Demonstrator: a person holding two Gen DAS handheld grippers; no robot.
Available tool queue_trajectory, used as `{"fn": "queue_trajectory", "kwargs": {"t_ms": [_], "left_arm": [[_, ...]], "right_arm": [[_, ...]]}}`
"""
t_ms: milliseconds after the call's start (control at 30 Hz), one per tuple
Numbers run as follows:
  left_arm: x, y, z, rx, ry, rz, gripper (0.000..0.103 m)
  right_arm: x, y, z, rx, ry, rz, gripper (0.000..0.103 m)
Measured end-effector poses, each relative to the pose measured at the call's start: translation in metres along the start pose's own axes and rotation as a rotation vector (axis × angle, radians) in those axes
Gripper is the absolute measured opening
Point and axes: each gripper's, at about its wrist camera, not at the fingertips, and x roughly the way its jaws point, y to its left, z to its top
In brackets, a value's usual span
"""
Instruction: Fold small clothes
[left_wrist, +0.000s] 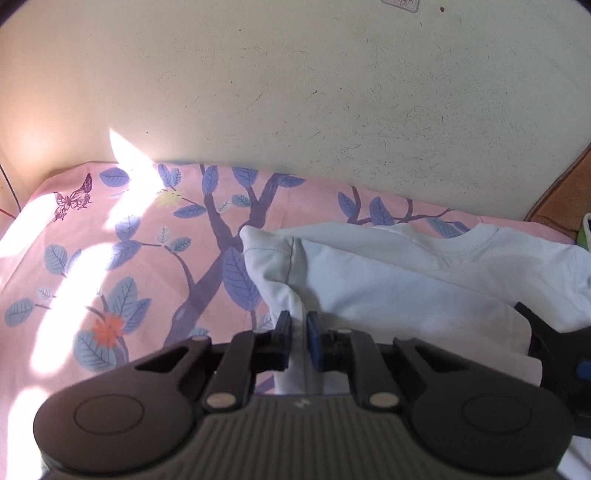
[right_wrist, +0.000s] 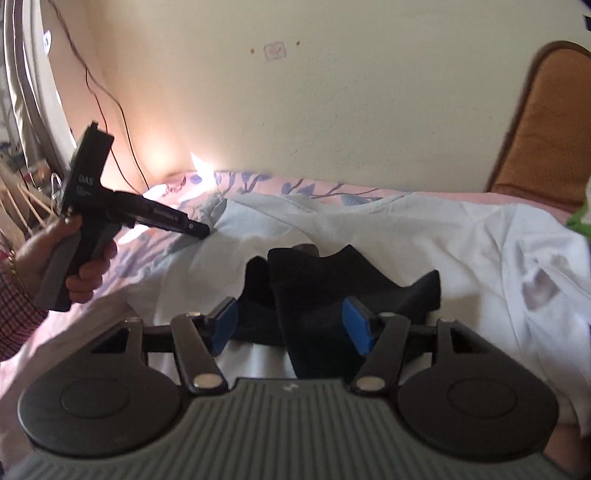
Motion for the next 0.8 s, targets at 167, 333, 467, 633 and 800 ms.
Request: {"fn": "queue_trajectory", "kwargs": {"t_ms": [167, 333, 467, 633, 800], "left_arm": [[-0.020, 0.034, -0.015, -0.118, -0.083, -0.001, 0.010], [-0.011, 0.053, -0.028, -0.204, -0.080, -0.042, 0.010], [-0.009, 0.039, -0.035, -0.146, -0.137, 0.015, 0.014], [-0.022, 0.043, -0.038, -0.158, -0.179, -0.005, 0.028], [-0.050, 0.069, -0.036, -0.252, -0.280, -0.059, 0.035]], "right_arm": [[0.013, -0.025, 0.011, -0.009, -0.052, -0.131, 0.006], [-0.051, -0.067, 0.027, 0.221, -0.372, -0.206, 0.006], [-0.070, -0.080, 0.019, 0.276, -0.448, -0.253, 0.006], [-0.058, -0.070, 0.033, 0.280, -0.447, -0.179, 0.006], [-0.028, -0.014, 0.072, 0.152, -0.418, -0.002, 0.006]]}}
